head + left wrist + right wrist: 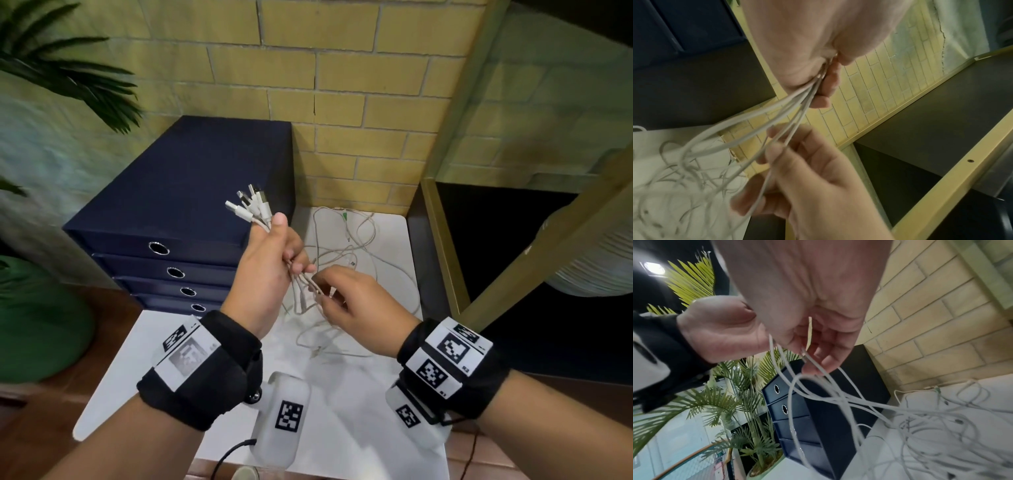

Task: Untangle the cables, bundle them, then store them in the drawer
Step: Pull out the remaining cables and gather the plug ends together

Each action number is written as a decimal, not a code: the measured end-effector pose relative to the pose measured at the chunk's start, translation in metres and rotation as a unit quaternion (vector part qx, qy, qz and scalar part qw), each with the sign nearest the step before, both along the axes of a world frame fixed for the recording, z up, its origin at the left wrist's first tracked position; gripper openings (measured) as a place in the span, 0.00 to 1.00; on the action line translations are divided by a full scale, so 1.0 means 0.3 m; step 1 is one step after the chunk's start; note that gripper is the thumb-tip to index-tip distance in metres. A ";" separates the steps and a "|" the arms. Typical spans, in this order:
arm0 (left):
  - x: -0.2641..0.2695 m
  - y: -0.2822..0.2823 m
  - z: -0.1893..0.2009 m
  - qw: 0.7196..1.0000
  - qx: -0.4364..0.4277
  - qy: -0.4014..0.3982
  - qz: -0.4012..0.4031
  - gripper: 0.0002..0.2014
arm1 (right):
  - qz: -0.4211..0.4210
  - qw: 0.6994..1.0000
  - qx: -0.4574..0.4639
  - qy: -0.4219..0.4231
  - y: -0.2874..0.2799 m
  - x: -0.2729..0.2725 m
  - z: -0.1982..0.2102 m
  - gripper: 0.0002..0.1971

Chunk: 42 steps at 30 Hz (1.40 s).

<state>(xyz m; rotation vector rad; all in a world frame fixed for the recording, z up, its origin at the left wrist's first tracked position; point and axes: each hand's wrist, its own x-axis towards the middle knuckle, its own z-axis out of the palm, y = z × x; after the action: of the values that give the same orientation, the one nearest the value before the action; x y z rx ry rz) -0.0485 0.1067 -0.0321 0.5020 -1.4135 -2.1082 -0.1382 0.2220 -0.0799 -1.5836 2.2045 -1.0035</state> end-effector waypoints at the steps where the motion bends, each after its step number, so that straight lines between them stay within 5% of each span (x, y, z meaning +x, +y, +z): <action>1: 0.002 -0.009 0.006 1.000 -0.007 0.003 -0.001 0.10 | 0.003 1.000 0.006 0.000 0.003 -0.009 -0.007 0.06; 11: 0.045 -0.100 0.101 0.998 -0.058 0.020 0.027 0.14 | -0.059 0.987 0.080 -0.127 0.024 -0.086 -0.229 0.09; 15: 0.074 -0.137 0.110 0.996 -0.078 0.013 0.041 0.15 | -0.124 0.957 0.137 -0.225 0.014 -0.131 -0.291 0.14; 19: 0.103 -0.161 0.098 0.995 -0.089 -0.003 0.051 0.15 | -0.135 0.925 0.081 -0.347 -0.005 -0.133 -0.240 0.13; 25: 0.124 -0.176 0.087 0.989 -0.129 -0.037 0.055 0.14 | -0.134 0.948 0.024 -0.289 -0.044 -0.135 -0.130 0.06; 37: 0.161 -0.193 0.073 0.980 -0.168 -0.094 0.056 0.19 | -0.142 0.924 -0.072 -0.348 -0.070 -0.132 -0.041 0.07; 42: 0.152 -0.183 0.056 0.966 -0.216 -0.138 0.037 0.10 | -0.109 0.928 -0.099 -0.341 -0.093 -0.095 0.043 0.05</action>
<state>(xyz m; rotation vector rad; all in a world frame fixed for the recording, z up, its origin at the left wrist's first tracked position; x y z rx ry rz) -0.0029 0.0516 -0.0155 0.6725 -1.9156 -1.6438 -0.1668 0.1941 -0.0670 -0.8492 1.8344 -1.5891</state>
